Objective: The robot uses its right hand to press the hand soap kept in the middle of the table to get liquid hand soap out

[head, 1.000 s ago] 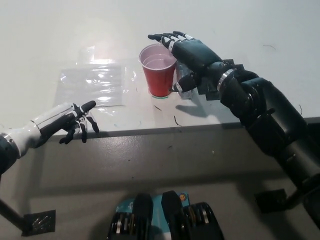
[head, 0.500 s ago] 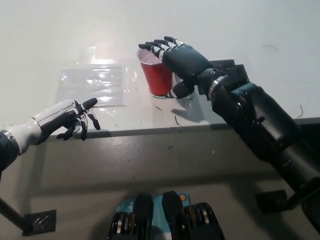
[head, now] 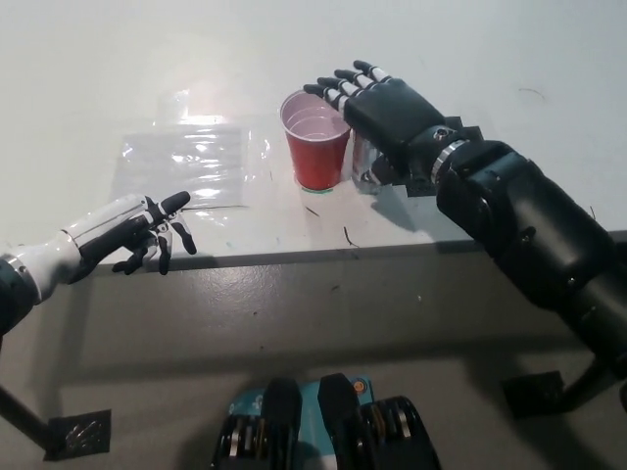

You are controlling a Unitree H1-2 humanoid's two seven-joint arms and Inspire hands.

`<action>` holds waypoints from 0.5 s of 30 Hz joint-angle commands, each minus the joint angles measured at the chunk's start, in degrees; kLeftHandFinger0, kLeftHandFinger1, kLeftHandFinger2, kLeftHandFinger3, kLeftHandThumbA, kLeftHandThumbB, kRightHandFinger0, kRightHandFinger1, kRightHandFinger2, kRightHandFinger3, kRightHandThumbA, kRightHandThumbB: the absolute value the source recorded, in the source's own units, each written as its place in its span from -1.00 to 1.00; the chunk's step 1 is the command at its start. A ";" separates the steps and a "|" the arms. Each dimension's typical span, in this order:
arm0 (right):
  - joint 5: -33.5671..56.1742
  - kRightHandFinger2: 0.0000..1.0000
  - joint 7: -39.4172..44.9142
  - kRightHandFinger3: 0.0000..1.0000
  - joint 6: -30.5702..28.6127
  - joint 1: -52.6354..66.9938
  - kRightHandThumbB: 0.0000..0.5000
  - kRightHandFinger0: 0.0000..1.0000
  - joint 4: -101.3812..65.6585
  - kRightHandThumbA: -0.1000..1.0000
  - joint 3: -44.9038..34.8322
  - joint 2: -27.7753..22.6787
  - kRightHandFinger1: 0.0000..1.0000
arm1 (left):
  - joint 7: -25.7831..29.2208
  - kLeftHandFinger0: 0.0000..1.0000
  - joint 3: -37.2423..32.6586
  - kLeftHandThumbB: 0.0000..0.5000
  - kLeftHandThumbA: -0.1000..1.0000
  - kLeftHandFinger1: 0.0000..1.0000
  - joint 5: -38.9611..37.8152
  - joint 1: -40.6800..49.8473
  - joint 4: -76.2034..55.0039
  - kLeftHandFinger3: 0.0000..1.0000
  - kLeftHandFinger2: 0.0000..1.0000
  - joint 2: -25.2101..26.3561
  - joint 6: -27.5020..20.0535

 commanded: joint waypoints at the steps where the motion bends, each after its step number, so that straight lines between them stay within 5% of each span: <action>1: -0.83 1.00 8.62 1.00 3.68 2.68 1.00 1.00 1.94 1.00 1.46 -1.38 1.00 | -0.33 -0.90 0.79 0.47 1.00 -0.84 0.22 -1.60 -1.79 0.12 -0.48 2.27 -1.67; 10: 0.77 1.00 7.44 1.00 2.82 3.26 1.00 1.00 3.02 1.00 0.32 0.20 1.00 | -0.51 -0.97 0.75 0.36 1.00 -0.88 0.27 -2.05 -1.38 0.07 -0.50 2.40 -2.92; 15: 0.61 1.00 6.47 1.00 3.21 3.86 1.00 1.00 3.70 1.00 -0.03 1.58 1.00 | -0.95 -0.91 0.45 0.53 1.00 -0.84 -0.09 -2.89 -1.27 0.11 -0.48 2.15 -0.30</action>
